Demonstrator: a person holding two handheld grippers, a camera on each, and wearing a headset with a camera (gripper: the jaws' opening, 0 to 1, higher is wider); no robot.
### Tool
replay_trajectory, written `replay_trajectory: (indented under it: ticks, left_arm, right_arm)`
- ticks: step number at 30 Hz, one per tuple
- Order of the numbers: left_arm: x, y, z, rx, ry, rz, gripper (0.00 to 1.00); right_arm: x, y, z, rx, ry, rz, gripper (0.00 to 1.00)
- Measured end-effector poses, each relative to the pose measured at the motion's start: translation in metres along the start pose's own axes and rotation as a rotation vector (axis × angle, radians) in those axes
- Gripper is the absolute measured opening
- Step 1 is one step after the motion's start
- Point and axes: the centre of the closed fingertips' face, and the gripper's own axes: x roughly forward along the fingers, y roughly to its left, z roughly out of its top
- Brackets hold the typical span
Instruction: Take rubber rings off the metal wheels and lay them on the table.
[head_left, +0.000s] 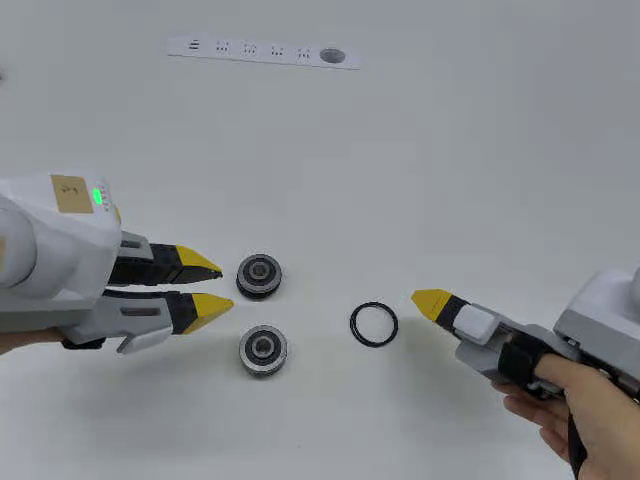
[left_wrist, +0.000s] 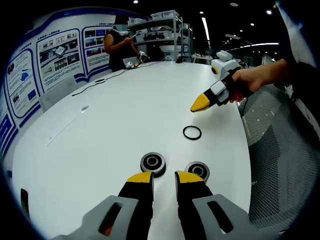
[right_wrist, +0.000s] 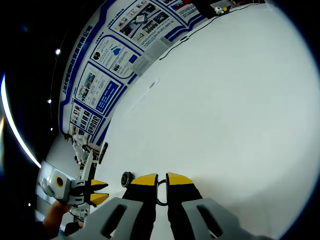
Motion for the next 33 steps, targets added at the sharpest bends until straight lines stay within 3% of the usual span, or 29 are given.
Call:
replay_trajectory:
  ticks: [3,7,12,22,33]
  left_arm:
    - [0.007,0.005,0.003,0.005,-0.001,-0.006,0.17]
    - [0.015,0.01,0.007,0.019,0.0,-0.015,0.17]
    - [0.027,0.012,0.01,0.029,0.008,-0.035,0.17]
    - [0.043,0.016,0.004,0.035,0.032,-0.051,0.16]
    - [0.047,0.013,0.0,0.045,0.047,-0.062,0.15]
  right_arm:
    - [0.001,0.009,0.005,0.007,0.001,0.059,0.09]
    - [0.0,0.011,0.011,0.008,-0.01,0.071,0.1]
    - [0.0,0.012,0.008,0.022,0.01,0.099,0.1]
    - [-0.002,0.006,0.015,0.036,-0.006,0.1,0.1]
    - [0.0,-0.001,0.019,0.05,-0.018,0.086,0.1]
